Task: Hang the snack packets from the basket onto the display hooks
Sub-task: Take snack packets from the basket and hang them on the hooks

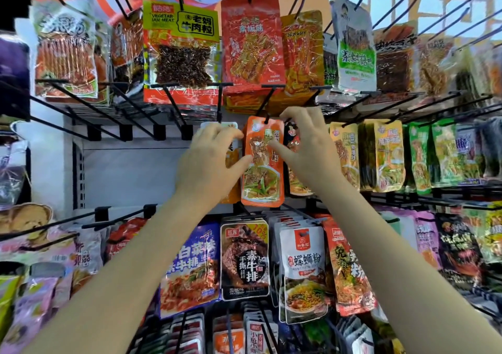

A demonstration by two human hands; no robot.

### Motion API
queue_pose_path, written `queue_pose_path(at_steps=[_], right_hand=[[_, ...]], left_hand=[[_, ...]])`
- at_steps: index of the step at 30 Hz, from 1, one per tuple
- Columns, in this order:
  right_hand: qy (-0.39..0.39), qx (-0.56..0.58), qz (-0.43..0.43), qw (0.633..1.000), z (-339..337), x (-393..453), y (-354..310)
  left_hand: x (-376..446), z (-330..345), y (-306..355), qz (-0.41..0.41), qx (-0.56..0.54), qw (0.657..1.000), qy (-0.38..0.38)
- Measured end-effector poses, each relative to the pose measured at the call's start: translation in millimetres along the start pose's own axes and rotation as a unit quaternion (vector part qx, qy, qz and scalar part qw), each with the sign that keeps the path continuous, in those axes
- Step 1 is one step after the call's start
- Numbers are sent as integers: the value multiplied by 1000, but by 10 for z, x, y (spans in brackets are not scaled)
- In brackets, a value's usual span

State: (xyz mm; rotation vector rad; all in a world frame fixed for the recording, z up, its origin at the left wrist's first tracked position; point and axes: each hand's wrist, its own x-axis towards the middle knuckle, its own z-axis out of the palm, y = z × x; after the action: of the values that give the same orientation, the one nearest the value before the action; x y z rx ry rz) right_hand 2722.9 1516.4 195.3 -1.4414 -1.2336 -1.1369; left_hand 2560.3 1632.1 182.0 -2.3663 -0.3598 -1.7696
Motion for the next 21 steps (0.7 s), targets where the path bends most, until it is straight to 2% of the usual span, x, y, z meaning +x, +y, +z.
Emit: queue_pose_path(at_steps=[2,4,6,8,13,18,21], right_hand=[[-37,-44,-57,997,26,-88,39],[-74,-68,-63,993,52,-116,33],[-115,-91,-46,988,56,-100,-4],[-135,-120,-41,983,63,-76,-28],[-151,-125,-36,980,84,-81,-48],[-53,-33,-53,997,-276,-462,-82],[-18,-43,-29,998,-723,-1109,1]], left_hand=[[43,-70,-151,62,83,994,-44],[79,-74,-249,73,143,981,-110],[85,-20,-298,63,156,974,-154],[76,22,-323,61,142,974,-165],[40,12,-365,63,96,982,-149],[-272,10,-40,116,-19,993,-31],[-706,222,434,148,-133,980,6]])
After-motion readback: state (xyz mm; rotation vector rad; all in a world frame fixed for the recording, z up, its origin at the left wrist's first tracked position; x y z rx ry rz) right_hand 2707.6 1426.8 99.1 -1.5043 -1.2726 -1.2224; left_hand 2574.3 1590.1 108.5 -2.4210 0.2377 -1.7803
